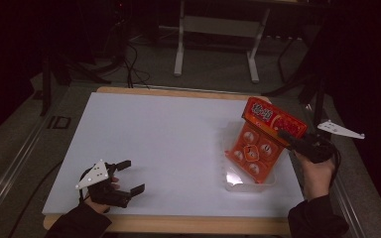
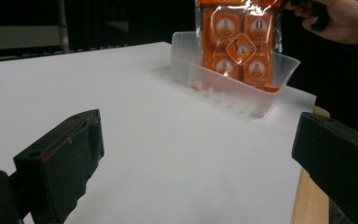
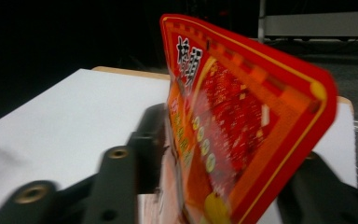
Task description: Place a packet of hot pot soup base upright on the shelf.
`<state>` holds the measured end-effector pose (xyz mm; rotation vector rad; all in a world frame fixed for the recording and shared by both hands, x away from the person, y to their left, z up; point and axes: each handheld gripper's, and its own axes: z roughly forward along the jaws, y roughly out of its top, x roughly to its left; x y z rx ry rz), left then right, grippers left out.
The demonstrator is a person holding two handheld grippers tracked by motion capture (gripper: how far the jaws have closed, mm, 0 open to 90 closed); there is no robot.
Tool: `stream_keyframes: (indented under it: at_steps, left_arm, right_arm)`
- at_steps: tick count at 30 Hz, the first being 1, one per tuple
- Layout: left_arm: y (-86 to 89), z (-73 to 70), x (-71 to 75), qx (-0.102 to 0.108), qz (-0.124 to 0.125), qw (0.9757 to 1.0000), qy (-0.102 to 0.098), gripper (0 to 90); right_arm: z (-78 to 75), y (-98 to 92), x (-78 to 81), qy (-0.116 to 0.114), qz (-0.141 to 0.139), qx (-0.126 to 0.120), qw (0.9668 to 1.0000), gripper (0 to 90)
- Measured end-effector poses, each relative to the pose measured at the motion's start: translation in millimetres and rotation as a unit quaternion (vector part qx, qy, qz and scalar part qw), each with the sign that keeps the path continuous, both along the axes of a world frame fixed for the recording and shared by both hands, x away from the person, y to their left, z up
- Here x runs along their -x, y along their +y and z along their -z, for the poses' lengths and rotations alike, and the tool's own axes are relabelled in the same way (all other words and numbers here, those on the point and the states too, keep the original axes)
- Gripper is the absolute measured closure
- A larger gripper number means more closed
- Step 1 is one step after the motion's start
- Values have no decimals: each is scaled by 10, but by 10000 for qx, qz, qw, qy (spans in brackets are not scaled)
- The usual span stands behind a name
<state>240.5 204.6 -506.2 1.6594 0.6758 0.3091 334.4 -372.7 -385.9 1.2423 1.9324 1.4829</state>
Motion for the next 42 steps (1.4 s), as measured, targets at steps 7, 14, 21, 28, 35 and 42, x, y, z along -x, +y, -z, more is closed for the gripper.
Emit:
stream_keyframes:
  at_steps: [7,14,21,28,35,42]
  left_arm:
    - [-7,-5,7,-20,-5,10000,-10,29]
    - [0,-9,16,-21,2,10000,-23,29]
    - [7,-13,20,-21,-27,10000,-36,55]
    - [7,-19,26,-51,-11,10000,-24,43]
    - [13,-29,31,-19,-25,10000,-47,43]
    - [18,-35,32,12,-29,10000,-38,43]
  right_arm:
    - [-48,20,116,-60,206,189,9996,220]
    - [-85,71,301,-84,582,364,9976,140]
    - [-74,137,471,-106,634,520,9966,144]
    - [12,188,565,-65,645,576,9962,144]
    - [30,237,677,-94,489,416,9979,148]
    - [64,434,762,-87,92,363,9993,147]
